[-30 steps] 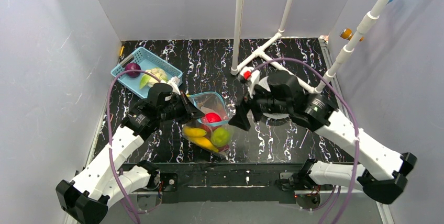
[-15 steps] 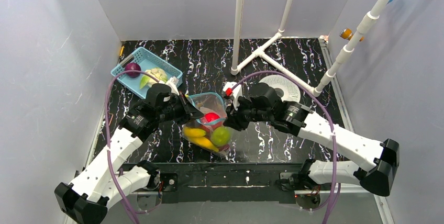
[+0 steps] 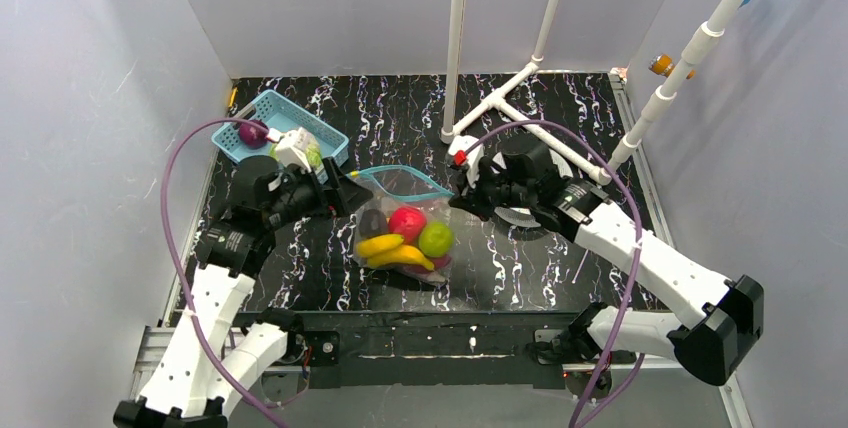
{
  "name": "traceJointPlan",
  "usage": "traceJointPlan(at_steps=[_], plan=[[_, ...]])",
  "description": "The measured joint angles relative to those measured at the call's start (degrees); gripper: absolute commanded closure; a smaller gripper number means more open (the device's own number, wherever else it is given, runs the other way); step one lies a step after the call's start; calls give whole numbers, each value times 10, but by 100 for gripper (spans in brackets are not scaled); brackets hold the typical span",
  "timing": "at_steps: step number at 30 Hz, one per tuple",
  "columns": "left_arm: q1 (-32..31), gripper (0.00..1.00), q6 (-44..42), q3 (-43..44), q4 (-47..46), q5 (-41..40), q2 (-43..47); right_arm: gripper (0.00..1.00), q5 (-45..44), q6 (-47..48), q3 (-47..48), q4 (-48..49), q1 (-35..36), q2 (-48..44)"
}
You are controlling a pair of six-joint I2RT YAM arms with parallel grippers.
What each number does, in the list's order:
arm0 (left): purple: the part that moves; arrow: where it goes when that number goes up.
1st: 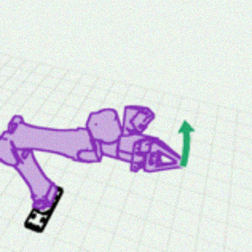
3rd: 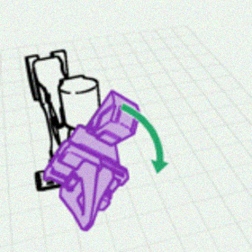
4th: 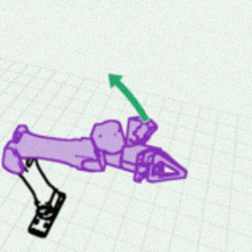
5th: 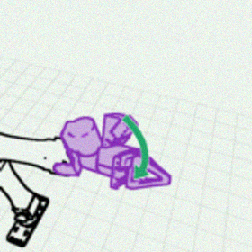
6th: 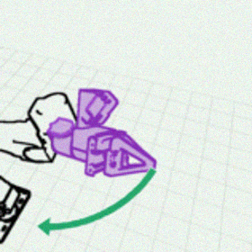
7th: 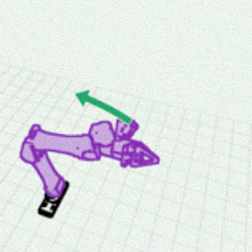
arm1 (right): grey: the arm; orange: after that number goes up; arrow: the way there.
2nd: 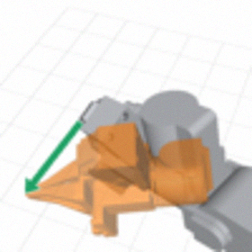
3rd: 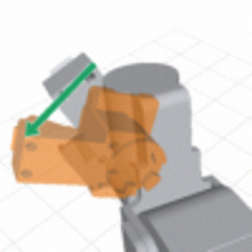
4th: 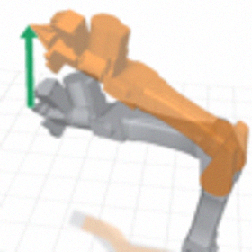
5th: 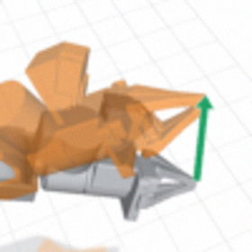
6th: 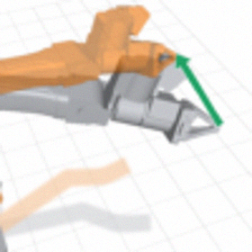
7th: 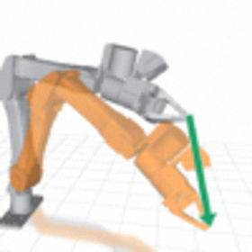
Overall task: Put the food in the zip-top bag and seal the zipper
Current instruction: Adjust the zipper food storage bag at the center of the board.
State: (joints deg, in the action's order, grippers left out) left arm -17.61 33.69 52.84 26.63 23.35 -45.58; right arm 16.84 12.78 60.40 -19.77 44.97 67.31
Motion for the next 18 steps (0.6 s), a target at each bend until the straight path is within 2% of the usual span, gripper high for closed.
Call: traceJointPlan(at_steps=[5,10,14,18], plan=[[42,18,-105,-25,-50,20,44,99,69,33,-12,-12,-26,-32],[44,14,-200,-134,-169,77,77,99,113,52,-12,-11,-26,-47],[57,8,-275,-191,-235,102,49,99,128,56,-14,-11,-30,-47],[88,12,-282,-214,-332,156,-11,99,140,57,-14,-11,-34,-47]])
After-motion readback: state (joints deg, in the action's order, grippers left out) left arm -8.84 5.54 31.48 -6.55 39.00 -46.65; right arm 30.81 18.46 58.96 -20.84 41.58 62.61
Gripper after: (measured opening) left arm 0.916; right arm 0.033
